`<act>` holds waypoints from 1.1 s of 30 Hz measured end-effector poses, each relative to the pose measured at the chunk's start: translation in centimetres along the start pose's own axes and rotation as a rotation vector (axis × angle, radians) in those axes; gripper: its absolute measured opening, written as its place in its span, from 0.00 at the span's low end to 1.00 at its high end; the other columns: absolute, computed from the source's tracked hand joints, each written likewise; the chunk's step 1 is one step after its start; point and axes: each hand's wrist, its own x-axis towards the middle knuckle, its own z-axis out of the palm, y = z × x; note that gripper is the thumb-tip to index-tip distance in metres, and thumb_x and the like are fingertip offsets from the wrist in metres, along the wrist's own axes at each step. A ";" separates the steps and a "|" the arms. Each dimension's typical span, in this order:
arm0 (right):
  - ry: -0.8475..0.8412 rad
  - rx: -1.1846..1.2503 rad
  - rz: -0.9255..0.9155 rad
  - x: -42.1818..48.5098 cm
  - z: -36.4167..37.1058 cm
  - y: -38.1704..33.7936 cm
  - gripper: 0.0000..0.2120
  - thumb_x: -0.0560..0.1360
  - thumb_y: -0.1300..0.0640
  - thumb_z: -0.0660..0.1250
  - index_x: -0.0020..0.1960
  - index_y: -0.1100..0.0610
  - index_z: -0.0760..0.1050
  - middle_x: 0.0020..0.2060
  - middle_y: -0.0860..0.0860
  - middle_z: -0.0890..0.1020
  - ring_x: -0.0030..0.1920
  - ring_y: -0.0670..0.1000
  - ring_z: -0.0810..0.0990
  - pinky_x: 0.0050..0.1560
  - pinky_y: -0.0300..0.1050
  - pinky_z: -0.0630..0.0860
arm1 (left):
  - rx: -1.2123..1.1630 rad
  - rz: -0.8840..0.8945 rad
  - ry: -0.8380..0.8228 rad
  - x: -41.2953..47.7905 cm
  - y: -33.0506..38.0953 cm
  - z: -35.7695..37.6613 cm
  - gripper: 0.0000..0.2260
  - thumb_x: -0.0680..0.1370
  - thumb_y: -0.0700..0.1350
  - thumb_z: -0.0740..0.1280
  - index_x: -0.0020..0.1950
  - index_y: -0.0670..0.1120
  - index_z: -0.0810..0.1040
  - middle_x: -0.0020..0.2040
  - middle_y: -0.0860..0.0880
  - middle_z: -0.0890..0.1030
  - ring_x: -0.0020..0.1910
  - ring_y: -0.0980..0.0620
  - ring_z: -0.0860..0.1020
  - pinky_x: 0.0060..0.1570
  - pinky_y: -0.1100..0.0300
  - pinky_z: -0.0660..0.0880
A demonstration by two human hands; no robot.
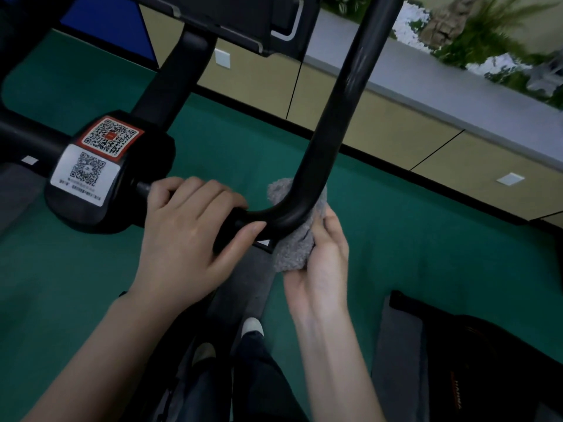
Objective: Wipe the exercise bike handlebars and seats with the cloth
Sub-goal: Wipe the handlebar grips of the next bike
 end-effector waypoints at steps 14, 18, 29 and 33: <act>-0.140 -0.164 0.138 2.7 -0.3 -2.8 0.13 0.79 0.69 0.54 0.48 0.61 0.77 0.43 0.58 0.82 0.43 0.53 0.82 0.57 0.51 0.76 | 0.051 -0.027 -0.065 0.9 1.7 -0.8 0.19 0.80 0.58 0.59 0.52 0.45 0.80 0.44 0.50 0.79 0.49 0.46 0.77 0.64 0.50 0.61; -0.173 -0.118 0.167 2.1 -0.5 -2.4 0.13 0.80 0.66 0.54 0.53 0.63 0.77 0.47 0.59 0.83 0.47 0.55 0.83 0.55 0.49 0.79 | 0.062 -0.048 -0.093 2.7 3.7 0.1 0.17 0.79 0.56 0.61 0.55 0.44 0.79 0.42 0.49 0.80 0.43 0.46 0.77 0.56 0.50 0.68; 0.162 -0.586 -0.682 2.8 0.8 -2.7 0.09 0.77 0.66 0.65 0.56 0.59 0.78 0.51 0.54 0.81 0.54 0.49 0.81 0.58 0.44 0.76 | 0.034 -0.106 -0.120 3.8 4.8 1.1 0.20 0.78 0.59 0.59 0.57 0.45 0.80 0.37 0.51 0.82 0.28 0.49 0.78 0.25 0.61 0.66; 0.077 -0.821 -1.017 3.3 0.7 -2.6 0.10 0.75 0.69 0.65 0.54 0.61 0.79 0.46 0.50 0.74 0.50 0.43 0.77 0.54 0.37 0.74 | 0.006 -0.114 -0.099 3.8 4.6 1.3 0.21 0.77 0.59 0.60 0.57 0.46 0.81 0.38 0.52 0.82 0.29 0.49 0.79 0.25 0.60 0.69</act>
